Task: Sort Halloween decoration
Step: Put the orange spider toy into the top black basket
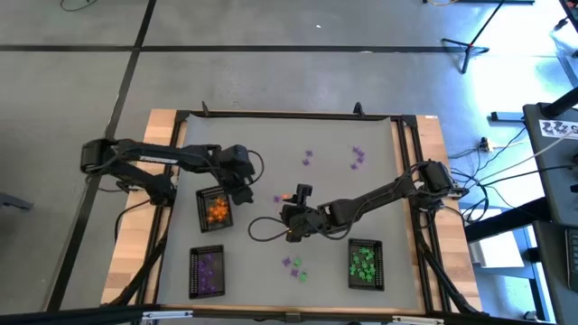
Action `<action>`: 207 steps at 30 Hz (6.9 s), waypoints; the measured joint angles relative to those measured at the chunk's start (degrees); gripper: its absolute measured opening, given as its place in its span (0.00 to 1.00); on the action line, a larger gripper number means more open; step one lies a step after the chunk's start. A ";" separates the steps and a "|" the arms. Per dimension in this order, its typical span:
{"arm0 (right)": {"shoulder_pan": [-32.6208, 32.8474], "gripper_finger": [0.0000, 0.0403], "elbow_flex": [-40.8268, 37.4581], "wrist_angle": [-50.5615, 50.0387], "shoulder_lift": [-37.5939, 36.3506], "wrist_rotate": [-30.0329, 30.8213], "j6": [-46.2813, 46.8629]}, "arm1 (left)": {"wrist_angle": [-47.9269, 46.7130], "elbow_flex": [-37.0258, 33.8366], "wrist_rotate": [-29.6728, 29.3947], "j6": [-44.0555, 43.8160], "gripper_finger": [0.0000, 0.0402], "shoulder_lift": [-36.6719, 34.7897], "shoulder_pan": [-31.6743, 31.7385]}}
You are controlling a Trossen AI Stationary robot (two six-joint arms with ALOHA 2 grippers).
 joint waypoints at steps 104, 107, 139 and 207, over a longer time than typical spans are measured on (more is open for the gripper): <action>-11.77 0.26 -0.08 -4.56 6.52 -17.78 7.81 | -18.00 -0.02 -21.59 -4.55 0.10 -19.39 -10.82; -12.45 0.29 0.14 -4.25 7.26 -18.06 8.29 | -17.79 -0.01 -21.59 -4.53 0.10 -19.39 -10.82; -3.42 0.00 0.45 -7.79 -0.01 -2.56 4.71 | -1.33 -0.02 -27.60 -17.14 0.10 -17.77 -12.59; 0.00 0.00 5.07 -4.62 1.19 3.22 0.20 | 31.03 -0.02 -6.02 -24.19 0.11 10.09 -5.75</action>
